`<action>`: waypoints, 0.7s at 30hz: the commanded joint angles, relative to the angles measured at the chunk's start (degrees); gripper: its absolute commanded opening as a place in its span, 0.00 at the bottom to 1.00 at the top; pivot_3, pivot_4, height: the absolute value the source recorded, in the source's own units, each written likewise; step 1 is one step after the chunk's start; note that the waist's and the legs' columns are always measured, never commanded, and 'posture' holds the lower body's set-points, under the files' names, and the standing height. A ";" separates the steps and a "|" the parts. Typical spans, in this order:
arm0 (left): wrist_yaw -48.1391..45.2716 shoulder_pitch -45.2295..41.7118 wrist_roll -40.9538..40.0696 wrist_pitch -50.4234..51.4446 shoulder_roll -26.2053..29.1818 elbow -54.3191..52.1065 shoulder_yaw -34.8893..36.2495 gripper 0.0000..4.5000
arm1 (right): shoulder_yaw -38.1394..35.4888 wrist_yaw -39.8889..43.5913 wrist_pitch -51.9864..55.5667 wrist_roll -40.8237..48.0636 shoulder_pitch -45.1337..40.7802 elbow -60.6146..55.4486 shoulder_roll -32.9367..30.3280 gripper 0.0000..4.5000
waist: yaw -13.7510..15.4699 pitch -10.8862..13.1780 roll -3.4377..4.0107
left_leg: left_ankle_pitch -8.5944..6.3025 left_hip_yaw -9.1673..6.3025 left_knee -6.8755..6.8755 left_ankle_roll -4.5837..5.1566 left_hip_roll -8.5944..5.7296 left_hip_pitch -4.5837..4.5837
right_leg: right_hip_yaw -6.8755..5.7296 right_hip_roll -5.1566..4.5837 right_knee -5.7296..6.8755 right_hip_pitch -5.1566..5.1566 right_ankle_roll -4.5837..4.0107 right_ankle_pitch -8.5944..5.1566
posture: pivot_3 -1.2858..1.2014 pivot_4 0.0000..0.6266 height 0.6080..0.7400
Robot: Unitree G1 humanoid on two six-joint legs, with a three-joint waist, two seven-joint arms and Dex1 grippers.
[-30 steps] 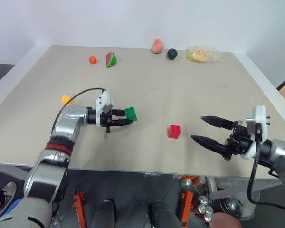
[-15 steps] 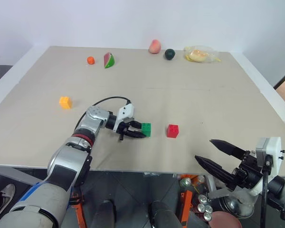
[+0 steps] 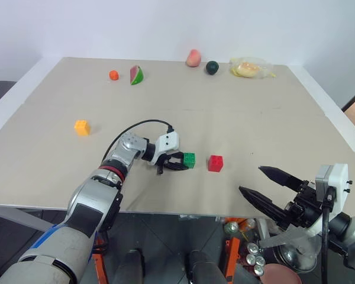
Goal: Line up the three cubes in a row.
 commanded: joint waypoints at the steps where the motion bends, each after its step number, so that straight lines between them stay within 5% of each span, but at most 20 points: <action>1: -2.84 -1.38 -1.18 1.46 -0.15 0.09 2.02 0.38 | 0.01 -0.26 -1.15 0.34 -0.97 -0.06 -1.17 1.00 | -0.01 0.00 0.00 | 0.00 0.00 0.00 0.01 0.00 0.00 | 0.00 0.00 0.00 0.00 0.00 0.01 | 0.52 0.24 1.00; 8: -8.84 -0.90 -3.26 5.59 -0.21 -0.20 4.93 0.38 | 0.04 -0.41 -1.05 0.75 -1.57 0.35 -2.25 1.00 | 0.00 0.00 0.00 | -0.01 -0.01 -0.02 0.03 0.00 -0.04 | -0.01 0.00 0.00 -0.01 0.03 -0.04 | 0.52 0.24 1.00; 21: -4.14 0.35 -0.05 2.90 0.80 0.17 3.75 0.38 | 0.18 -0.44 -0.80 1.73 -2.94 1.26 -4.22 1.00 | -0.01 0.00 0.00 | -0.01 -0.02 -0.02 0.04 0.00 -0.02 | -0.01 0.01 0.00 -0.01 0.03 -0.02 | 0.52 0.24 1.00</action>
